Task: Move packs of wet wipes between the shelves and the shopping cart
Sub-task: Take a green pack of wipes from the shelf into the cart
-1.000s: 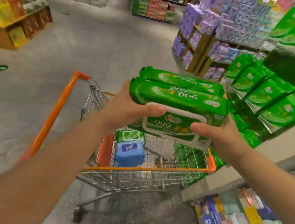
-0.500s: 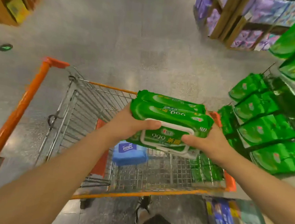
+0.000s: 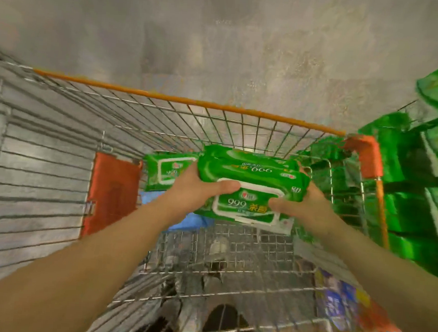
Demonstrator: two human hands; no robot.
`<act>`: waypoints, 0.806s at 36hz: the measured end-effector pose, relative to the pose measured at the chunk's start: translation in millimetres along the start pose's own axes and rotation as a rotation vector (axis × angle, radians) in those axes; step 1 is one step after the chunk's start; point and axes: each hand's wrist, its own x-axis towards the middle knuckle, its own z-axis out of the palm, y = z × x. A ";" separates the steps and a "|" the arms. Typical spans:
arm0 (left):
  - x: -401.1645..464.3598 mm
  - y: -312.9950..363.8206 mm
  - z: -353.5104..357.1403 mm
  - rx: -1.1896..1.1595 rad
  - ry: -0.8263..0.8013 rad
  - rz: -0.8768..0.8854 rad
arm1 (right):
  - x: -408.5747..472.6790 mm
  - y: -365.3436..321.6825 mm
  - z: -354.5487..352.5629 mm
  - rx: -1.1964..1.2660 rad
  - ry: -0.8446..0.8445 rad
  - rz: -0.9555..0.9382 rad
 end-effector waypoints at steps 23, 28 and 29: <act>160.5 -35.3 45.5 0.114 0.225 -0.340 | 150.2 58.0 -9.0 0.106 -0.063 0.474; 162.9 -30.0 56.0 0.202 0.307 -0.291 | 157.3 50.1 -5.9 -0.063 -0.043 0.501; 162.3 -27.3 56.9 0.218 0.314 -0.290 | 157.0 48.3 -7.0 -0.092 -0.035 0.503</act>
